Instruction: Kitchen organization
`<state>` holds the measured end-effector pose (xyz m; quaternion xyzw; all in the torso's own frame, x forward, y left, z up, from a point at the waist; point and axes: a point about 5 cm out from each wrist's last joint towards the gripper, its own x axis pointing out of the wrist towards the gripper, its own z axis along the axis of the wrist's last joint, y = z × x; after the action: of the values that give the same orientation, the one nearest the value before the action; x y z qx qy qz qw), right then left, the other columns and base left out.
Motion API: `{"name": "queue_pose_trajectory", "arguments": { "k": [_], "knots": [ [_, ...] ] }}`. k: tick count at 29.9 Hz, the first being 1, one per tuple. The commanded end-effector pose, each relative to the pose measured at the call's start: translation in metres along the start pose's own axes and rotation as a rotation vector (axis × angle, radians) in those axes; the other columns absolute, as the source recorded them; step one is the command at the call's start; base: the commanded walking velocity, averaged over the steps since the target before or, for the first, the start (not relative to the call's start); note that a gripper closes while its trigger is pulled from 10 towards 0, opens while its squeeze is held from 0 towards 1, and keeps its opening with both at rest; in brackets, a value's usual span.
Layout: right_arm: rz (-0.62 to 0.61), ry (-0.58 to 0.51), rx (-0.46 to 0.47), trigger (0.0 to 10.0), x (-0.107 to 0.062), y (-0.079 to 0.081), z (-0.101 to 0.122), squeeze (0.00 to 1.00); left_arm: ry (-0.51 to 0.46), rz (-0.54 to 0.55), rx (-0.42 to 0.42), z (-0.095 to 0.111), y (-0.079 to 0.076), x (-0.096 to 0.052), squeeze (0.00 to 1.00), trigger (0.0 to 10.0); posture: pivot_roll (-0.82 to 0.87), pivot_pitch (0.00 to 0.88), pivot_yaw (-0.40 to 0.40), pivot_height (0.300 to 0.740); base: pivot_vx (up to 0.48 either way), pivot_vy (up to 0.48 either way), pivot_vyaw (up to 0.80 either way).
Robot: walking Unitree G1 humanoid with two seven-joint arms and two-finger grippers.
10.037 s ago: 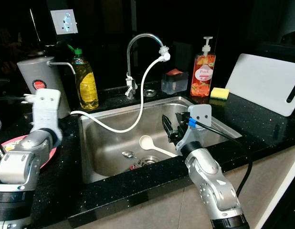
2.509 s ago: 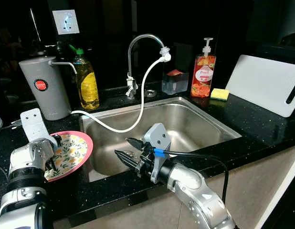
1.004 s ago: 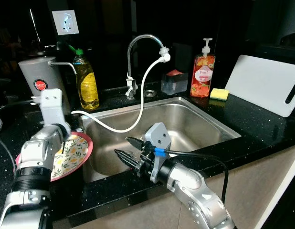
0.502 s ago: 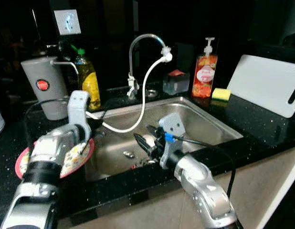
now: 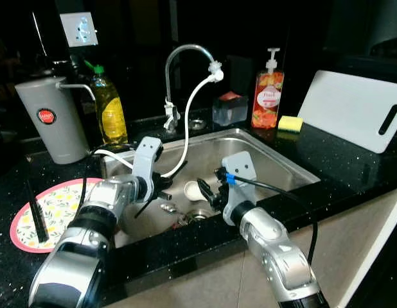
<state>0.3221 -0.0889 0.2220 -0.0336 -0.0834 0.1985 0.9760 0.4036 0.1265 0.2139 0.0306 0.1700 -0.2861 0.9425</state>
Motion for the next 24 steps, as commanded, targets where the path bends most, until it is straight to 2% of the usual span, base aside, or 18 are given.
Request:
{"name": "queue_pose_trajectory", "arguments": {
  "k": [1, 2, 3, 5, 6, 7, 8, 9, 10, 14, 16, 18, 21, 24],
  "knots": [
    [-0.008, 0.008, 0.002, 10.0, 0.002, 0.001, 0.0, 0.0, 0.014, 0.006, 0.036, 0.001, -0.002, 0.004, 0.0, 10.0, -0.06, 0.0, 0.095, 0.74, 0.0, 0.0, 0.0],
    [-0.011, 0.004, 0.006, 10.0, 0.002, 0.001, 0.001, 0.0, 0.014, 0.008, 0.049, 0.002, -0.003, 0.005, 0.26, 10.0, -0.06, 0.0, 0.097, 0.74, 0.0, 0.0, 0.0],
    [-0.01, 0.002, 0.01, 10.0, 0.002, 0.001, 0.001, 0.0, 0.006, 0.008, 0.055, 0.004, -0.004, 0.006, 1.0, 10.0, -0.06, 0.0, 0.094, 0.74, 0.0, 0.0, 0.0],
    [-0.008, -0.001, 0.011, 10.0, 0.002, 0.001, 0.001, 0.0, -0.003, 0.005, 0.062, 0.005, -0.004, 0.007, 1.0, 10.0, -0.06, 0.0, 0.094, 0.74, 0.0, 0.0, 0.0],
    [-0.004, -0.005, 0.014, 10.0, 0.002, 0.002, 0.002, 0.0, -0.038, -0.01, 0.074, 0.01, -0.005, 0.006, 1.0, 10.0, -0.06, 0.0, 0.092, 0.74, 0.0, 0.0, 0.0],
    [0.003, -0.02, 0.018, 10.0, 0.002, 0.004, 0.004, 0.0, -0.153, -0.058, 0.058, 0.028, -0.008, 0.002, 1.0, 10.0, -0.05, 0.0, 0.089, 0.74, 0.0, 0.0, 0.0],
    [0.003, -0.02, 0.018, 10.0, 0.002, 0.004, 0.004, 0.0, -0.153, -0.058, 0.058, 0.028, -0.008, 0.002, 1.0, 10.0, -0.05, 0.0, 0.089, 0.74, 0.0, 0.0, 0.0],
    [0.004, -0.026, 0.019, 10.0, 0.003, 0.004, 0.005, 0.0, -0.206, -0.078, 0.049, 0.036, -0.008, -0.001, 0.0, 10.0, -0.05, 0.0, 0.089, 0.74, 0.0, 0.0, 0.0],
    [0.005, -0.034, 0.021, 10.0, 0.003, 0.004, 0.006, 0.0, -0.26, -0.086, 0.056, 0.043, -0.008, -0.005, 0.0, 10.0, -0.04, 0.0, 0.084, 0.74, 0.0, 0.0, 0.0],
    [0.004, -0.043, 0.022, 10.0, 0.004, 0.004, 0.008, 0.0, -0.317, -0.102, 0.048, 0.052, -0.007, -0.01, 0.0, 10.0, -0.04, 0.0, 0.083, 0.74, 0.0, 0.0, 0.0],
    [-0.008, -0.077, 0.028, 10.0, 0.004, 0.003, 0.012, 0.0, -0.365, -0.01, 0.123, 0.058, 0.001, -0.02, 0.0, 10.0, -0.04, 0.002, 0.08, 0.74, 0.0, 0.0, 0.0],
    [-0.011, -0.084, 0.028, 10.0, 0.004, 0.003, 0.013, 0.0, -0.367, 0.018, 0.154, 0.059, 0.003, -0.022, 0.0, 10.0, -0.04, 0.002, 0.08, 0.74, 0.0, 0.0, 0.0],
    [-0.009, -0.093, -0.003, 10.0, 0.003, 0.002, 0.015, 0.0, -0.287, 0.137, 0.308, 0.051, 0.018, -0.035, 0.0, 10.0, -0.04, 0.008, 0.074, 0.74, 0.0, 0.0, 0.0],
    [-0.02, -0.102, 0.025, 10.0, 0.003, -0.001, 0.018, 0.0, -0.236, 0.183, 0.343, 0.038, 0.026, -0.048, 0.0, 10.0, -0.02, 0.021, 0.065, 0.74, 0.0, 0.0, 0.0]
  ]
}}
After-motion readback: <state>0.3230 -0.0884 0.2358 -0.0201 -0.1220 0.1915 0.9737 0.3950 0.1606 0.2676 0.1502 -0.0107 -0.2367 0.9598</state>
